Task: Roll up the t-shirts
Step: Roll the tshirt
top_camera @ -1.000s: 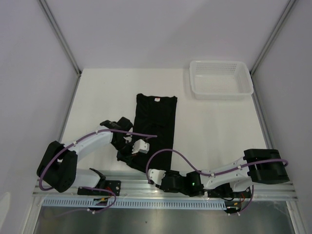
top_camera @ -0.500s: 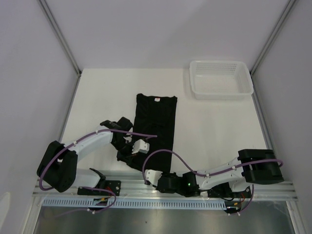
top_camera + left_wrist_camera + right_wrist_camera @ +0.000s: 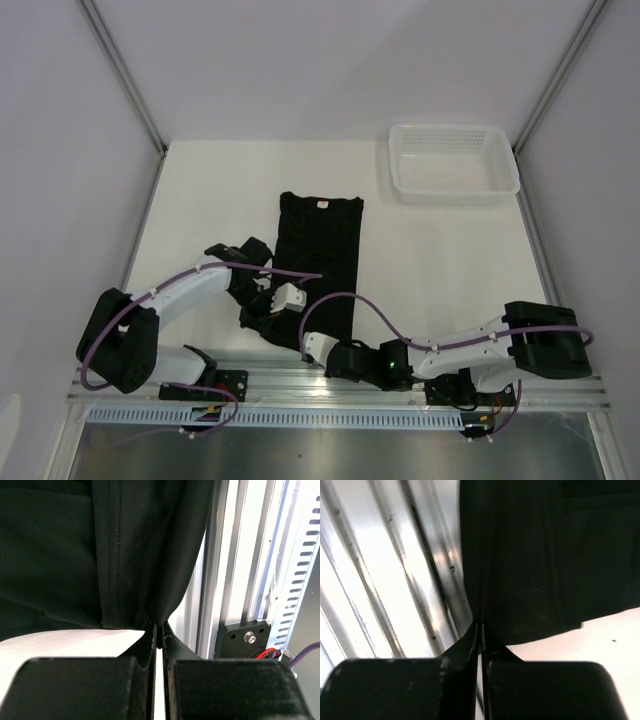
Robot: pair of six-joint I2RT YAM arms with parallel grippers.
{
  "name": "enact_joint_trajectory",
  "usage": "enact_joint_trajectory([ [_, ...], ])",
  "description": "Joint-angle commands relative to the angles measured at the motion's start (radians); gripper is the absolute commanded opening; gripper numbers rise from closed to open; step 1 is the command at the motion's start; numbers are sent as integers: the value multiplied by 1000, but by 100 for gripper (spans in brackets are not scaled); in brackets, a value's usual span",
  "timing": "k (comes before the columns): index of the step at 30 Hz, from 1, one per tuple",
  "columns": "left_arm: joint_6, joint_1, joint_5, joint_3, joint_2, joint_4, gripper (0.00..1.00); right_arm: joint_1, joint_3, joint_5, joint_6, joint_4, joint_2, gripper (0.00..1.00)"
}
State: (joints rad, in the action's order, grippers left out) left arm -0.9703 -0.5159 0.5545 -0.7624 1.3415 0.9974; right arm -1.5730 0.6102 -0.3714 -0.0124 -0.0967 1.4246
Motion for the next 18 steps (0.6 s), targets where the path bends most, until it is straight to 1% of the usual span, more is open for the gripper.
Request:
enact_joint_trajectory([
  [1, -11, 17, 32, -32, 2, 23, 1, 66, 19, 119, -6, -23, -79, 0],
  [2, -11, 22, 28, -32, 4, 23, 1, 109, 19, 187, -1, -24, -93, 0],
  [5, 1, 31, 30, -38, 10, 20, 1, 174, 17, 285, 8, -26, -138, 0],
  [6, 7, 31, 30, -43, 11, 20, 1, 214, 23, 328, 9, -26, -153, 0],
  [10, 28, 36, 21, -57, 19, 14, 1, 323, 43, 486, 61, -57, -164, 0],
  [14, 45, 59, 15, -75, 33, 1, 2, 418, 62, 601, 91, -95, -155, 0],
  [18, 61, 66, 7, -94, 70, -8, 3, 479, 79, 647, 97, -77, -112, 0],
])
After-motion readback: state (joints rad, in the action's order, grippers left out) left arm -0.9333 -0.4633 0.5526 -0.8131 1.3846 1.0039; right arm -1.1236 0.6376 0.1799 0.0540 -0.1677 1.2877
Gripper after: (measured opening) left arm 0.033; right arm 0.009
